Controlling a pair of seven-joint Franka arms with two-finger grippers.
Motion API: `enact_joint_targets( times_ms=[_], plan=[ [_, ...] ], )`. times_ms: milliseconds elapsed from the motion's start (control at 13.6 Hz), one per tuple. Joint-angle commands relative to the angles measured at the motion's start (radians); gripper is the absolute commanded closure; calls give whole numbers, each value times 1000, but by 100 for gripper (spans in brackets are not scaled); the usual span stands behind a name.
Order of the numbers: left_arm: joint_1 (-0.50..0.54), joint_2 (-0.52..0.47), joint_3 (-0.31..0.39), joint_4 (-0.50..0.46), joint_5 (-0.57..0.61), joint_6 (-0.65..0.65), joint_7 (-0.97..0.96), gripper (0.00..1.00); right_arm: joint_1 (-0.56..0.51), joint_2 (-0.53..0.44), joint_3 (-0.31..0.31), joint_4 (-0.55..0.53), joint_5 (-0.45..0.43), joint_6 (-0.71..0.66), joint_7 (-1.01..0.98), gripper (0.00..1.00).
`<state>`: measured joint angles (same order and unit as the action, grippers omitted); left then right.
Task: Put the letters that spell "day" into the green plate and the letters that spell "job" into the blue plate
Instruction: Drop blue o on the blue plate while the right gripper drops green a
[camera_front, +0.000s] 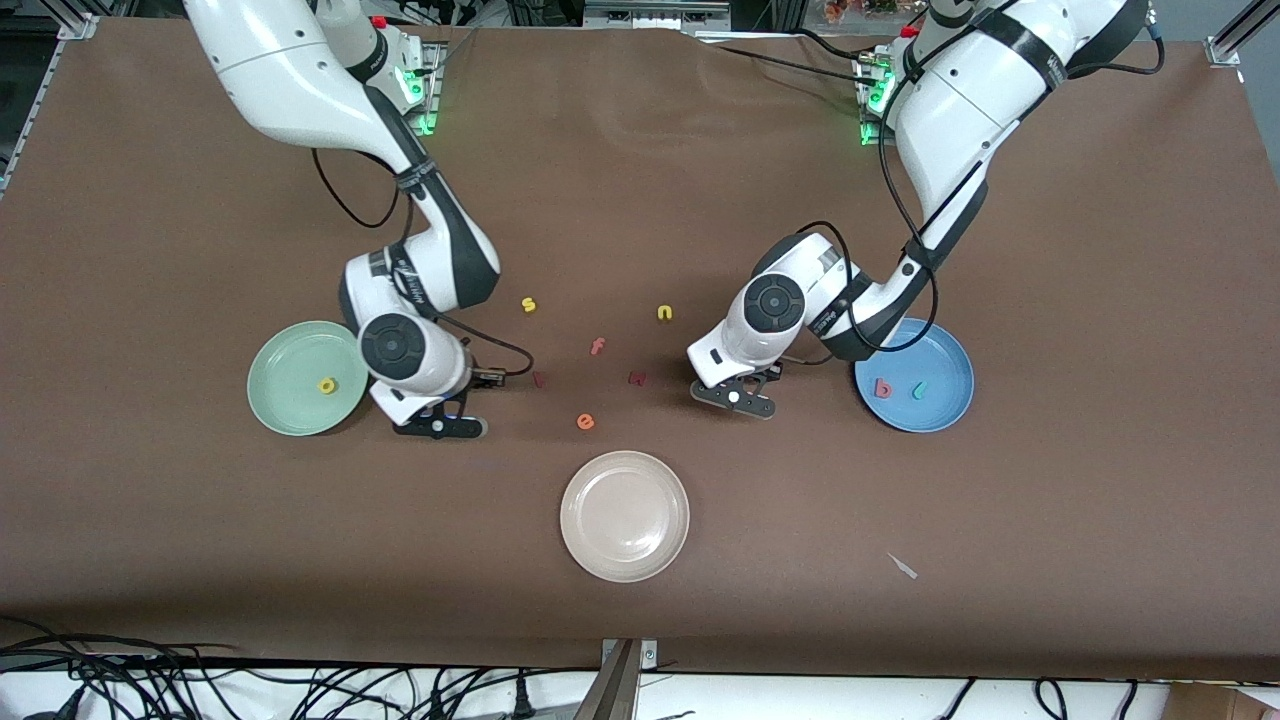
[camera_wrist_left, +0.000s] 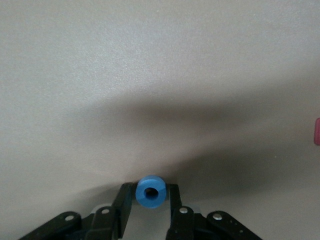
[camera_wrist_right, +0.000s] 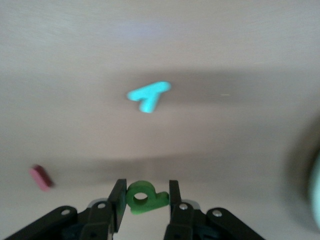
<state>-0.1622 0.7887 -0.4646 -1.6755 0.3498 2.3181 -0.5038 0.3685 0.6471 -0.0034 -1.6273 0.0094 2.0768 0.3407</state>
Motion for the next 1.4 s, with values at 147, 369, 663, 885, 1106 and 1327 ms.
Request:
enact_joint_targets(
  times_ms=[147,369,663,885,1106,1327],
  plan=[
    [9,-8,4,2,37,-2,-12,94,-10,-145,-110,-117,-2,-64,-282,76],
    [24,-54,4,3,37,-57,-6,95,-10,-199,-200,-199,-2,-35,-443,76],
    [136,-170,-9,11,17,-293,255,97,-10,-207,-308,-337,4,173,-667,76],
    [223,-194,-8,-1,20,-382,434,97,-11,-205,-313,-353,12,201,-672,44],
    [335,-203,-8,-64,38,-382,530,97,-7,-205,-305,-304,17,159,-594,0],
    [412,-210,-11,-122,35,-373,611,97,13,-196,-268,-224,30,69,-400,0]
  ],
)
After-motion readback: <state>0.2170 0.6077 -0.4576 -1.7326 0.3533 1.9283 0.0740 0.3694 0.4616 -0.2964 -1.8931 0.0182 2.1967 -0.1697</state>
